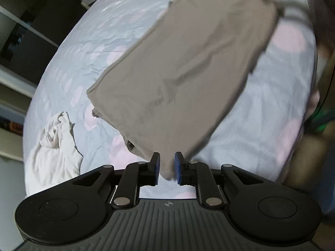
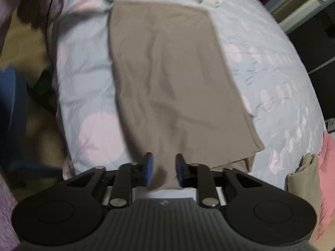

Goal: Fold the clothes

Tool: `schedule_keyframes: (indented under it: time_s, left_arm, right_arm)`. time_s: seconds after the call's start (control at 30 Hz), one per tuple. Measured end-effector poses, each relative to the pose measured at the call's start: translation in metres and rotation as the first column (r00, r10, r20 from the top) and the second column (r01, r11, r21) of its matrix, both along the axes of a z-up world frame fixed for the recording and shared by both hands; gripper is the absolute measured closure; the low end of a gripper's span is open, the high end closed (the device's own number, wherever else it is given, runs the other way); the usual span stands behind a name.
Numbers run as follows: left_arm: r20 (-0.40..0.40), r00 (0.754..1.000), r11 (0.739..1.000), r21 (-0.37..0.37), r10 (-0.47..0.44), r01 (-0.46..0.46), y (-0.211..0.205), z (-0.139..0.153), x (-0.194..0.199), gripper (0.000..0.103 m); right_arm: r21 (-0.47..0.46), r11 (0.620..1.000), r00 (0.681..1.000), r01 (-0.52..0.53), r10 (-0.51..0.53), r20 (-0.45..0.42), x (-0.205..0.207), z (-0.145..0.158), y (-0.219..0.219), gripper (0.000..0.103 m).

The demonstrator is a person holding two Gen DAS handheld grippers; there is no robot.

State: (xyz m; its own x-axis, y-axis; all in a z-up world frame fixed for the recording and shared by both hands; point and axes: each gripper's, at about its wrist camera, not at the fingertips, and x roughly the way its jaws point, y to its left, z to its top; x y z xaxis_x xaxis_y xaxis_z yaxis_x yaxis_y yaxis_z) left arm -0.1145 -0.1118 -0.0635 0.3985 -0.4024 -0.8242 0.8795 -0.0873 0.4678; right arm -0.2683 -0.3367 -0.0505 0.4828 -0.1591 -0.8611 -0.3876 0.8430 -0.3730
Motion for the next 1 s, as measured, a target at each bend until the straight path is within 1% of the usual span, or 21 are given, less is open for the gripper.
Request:
schedule_keyframes:
  time_s: [0.07, 0.13, 0.17, 0.2, 0.33, 0.37, 0.4, 0.43, 0.47, 0.5, 0.53, 0.6, 0.63, 0.7, 0.73, 0.8, 0.83, 0.87, 0.9, 1.0]
  left_arm:
    - [-0.035, 0.999, 0.999, -0.034, 0.022, -0.023, 0.002, 0.011, 0.000, 0.083]
    - [-0.055, 0.997, 0.996, -0.072, 0.053, -0.057, -0.002, 0.019, 0.003, 0.082]
    - [-0.062, 0.995, 0.993, -0.087, 0.074, -0.079, -0.005, 0.020, 0.005, 0.080]
    - [-0.069, 0.993, 0.989, -0.101, 0.097, -0.103, -0.009, 0.021, 0.007, 0.079]
    - [-0.097, 0.978, 0.968, -0.156, 0.185, -0.199, -0.023, 0.023, 0.016, 0.068]
    - [-0.105, 0.973, 0.960, -0.169, 0.207, -0.222, -0.027, 0.024, 0.018, 0.064]
    - [-0.121, 0.965, 0.949, -0.186, 0.233, -0.253, -0.030, 0.024, 0.019, 0.063]
    - [-0.141, 0.955, 0.936, -0.205, 0.261, -0.286, -0.034, 0.023, 0.020, 0.063]
    - [-0.161, 0.945, 0.923, -0.222, 0.284, -0.315, -0.037, 0.022, 0.021, 0.062]
    - [-0.180, 0.939, 0.915, -0.232, 0.294, -0.331, -0.040, 0.020, 0.021, 0.061]
    - [-0.198, 0.933, 0.908, -0.239, 0.300, -0.343, -0.042, 0.018, 0.022, 0.060]
    - [-0.230, 0.922, 0.897, -0.247, 0.312, -0.366, -0.047, 0.013, 0.024, 0.060]
    - [-0.242, 0.916, 0.894, -0.243, 0.321, -0.377, -0.049, 0.009, 0.026, 0.060]
    - [-0.263, 0.903, 0.886, -0.234, 0.339, -0.401, -0.051, 0.003, 0.031, 0.060]
    - [-0.271, 0.896, 0.880, -0.233, 0.350, -0.414, -0.052, 0.000, 0.035, 0.060]
    - [-0.290, 0.881, 0.861, -0.243, 0.375, -0.446, -0.051, -0.003, 0.043, 0.060]
    - [-0.306, 0.871, 0.850, -0.250, 0.384, -0.463, -0.050, -0.004, 0.047, 0.060]
    - [-0.324, 0.861, 0.839, -0.257, 0.392, -0.479, -0.050, -0.005, 0.051, 0.060]
    - [-0.342, 0.850, 0.828, -0.263, 0.400, -0.496, -0.050, -0.006, 0.056, 0.060]
    - [-0.382, 0.827, 0.803, -0.275, 0.413, -0.528, -0.049, -0.009, 0.066, 0.060]
  right_arm:
    - [0.017, 0.999, 0.998, 0.044, -0.044, 0.045, -0.001, 0.012, -0.006, 0.067]
    - [0.027, 0.994, 0.990, 0.108, -0.110, 0.090, 0.004, 0.015, -0.014, 0.061]
    - [0.033, 0.990, 0.983, 0.140, -0.143, 0.112, 0.007, 0.017, -0.019, 0.055]
    - [0.039, 0.984, 0.975, 0.172, -0.176, 0.134, 0.009, 0.018, -0.023, 0.051]
    - [0.071, 0.953, 0.927, 0.296, -0.304, 0.218, 0.020, 0.023, -0.040, 0.051]
    - [0.099, 0.940, 0.910, 0.328, -0.342, 0.233, 0.022, 0.022, -0.044, 0.051]
    - [0.131, 0.924, 0.892, 0.358, -0.381, 0.245, 0.025, 0.021, -0.048, 0.051]
    - [0.164, 0.903, 0.868, 0.398, -0.428, 0.251, 0.027, 0.019, -0.052, 0.050]
    - [0.197, 0.877, 0.841, 0.439, -0.478, 0.255, 0.029, 0.016, -0.056, 0.047]
    - [0.251, 0.843, 0.814, 0.475, -0.530, 0.237, 0.030, 0.013, -0.062, 0.040]
    - [0.309, 0.803, 0.787, 0.509, -0.580, 0.211, 0.031, 0.010, -0.068, 0.037]
    - [0.409, 0.719, 0.734, 0.562, -0.661, 0.152, 0.031, 0.001, -0.079, 0.035]
    - [0.430, 0.690, 0.713, 0.582, -0.687, 0.138, 0.030, -0.002, -0.082, 0.034]
    - [0.452, 0.632, 0.655, 0.630, -0.745, 0.129, 0.027, -0.008, -0.088, 0.028]
    - [0.466, 0.601, 0.624, 0.650, -0.772, 0.126, 0.025, -0.010, -0.092, 0.027]
    - [0.506, 0.528, 0.553, 0.682, -0.825, 0.116, 0.019, -0.013, -0.102, 0.027]
    - [0.529, 0.496, 0.528, 0.689, -0.843, 0.104, 0.016, -0.015, -0.107, 0.027]
    - [0.550, 0.466, 0.504, 0.693, -0.859, 0.091, 0.013, -0.016, -0.111, 0.027]
    - [0.569, 0.441, 0.489, 0.695, -0.869, 0.076, 0.011, -0.018, -0.115, 0.027]
    - [0.604, 0.387, 0.459, 0.697, -0.887, 0.039, 0.011, -0.025, -0.120, 0.027]
